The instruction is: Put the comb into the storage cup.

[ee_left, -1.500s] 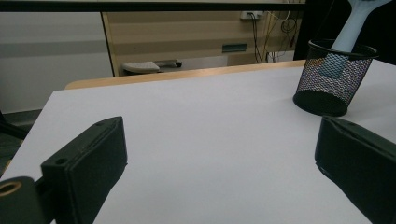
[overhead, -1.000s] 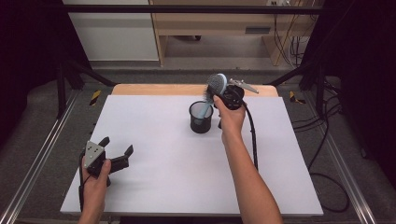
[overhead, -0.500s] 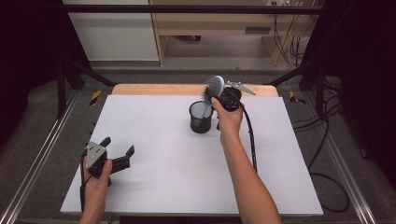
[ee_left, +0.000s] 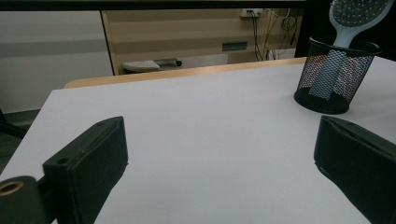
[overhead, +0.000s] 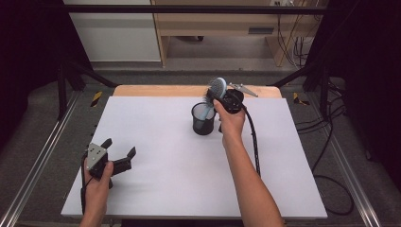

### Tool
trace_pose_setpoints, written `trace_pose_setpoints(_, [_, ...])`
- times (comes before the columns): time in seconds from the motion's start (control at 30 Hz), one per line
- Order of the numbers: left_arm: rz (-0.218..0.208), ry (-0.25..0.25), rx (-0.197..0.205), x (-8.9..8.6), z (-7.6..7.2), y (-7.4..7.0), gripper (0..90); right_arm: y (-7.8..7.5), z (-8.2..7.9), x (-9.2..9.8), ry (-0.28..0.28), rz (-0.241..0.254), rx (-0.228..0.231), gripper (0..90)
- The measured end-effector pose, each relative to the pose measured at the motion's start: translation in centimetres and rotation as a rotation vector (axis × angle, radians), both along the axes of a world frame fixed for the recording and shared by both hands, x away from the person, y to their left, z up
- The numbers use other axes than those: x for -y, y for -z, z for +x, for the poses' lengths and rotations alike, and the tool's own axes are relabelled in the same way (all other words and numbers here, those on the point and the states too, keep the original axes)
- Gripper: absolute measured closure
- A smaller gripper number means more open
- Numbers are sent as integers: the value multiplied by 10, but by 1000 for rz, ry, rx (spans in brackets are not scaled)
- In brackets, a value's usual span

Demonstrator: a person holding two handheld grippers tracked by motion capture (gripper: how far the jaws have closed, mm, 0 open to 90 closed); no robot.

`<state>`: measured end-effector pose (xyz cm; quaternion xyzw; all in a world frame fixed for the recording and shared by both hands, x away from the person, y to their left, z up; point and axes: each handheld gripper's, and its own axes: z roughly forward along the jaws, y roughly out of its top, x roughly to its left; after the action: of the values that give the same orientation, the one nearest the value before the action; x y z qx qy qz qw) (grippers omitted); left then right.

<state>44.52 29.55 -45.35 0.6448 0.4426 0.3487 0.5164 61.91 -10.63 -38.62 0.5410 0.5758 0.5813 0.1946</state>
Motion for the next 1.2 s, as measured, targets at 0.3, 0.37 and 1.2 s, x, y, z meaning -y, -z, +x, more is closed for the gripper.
trace_pose_setpoints(0.3, [1, 3, -2, 1, 0, 0, 29, 2, 0, 1, -1, 11, 0, 508])
trace_pose_setpoints(0.37, [0, 4, -1, 1, 0, 0, 29, 1, 0, 1, -3, 13, -1, 508])
trace_pose_setpoints(1.2, [0, 0, -2, 0, 0, 0, 29, 4, -1, 4, -3, 46, -10, 507])
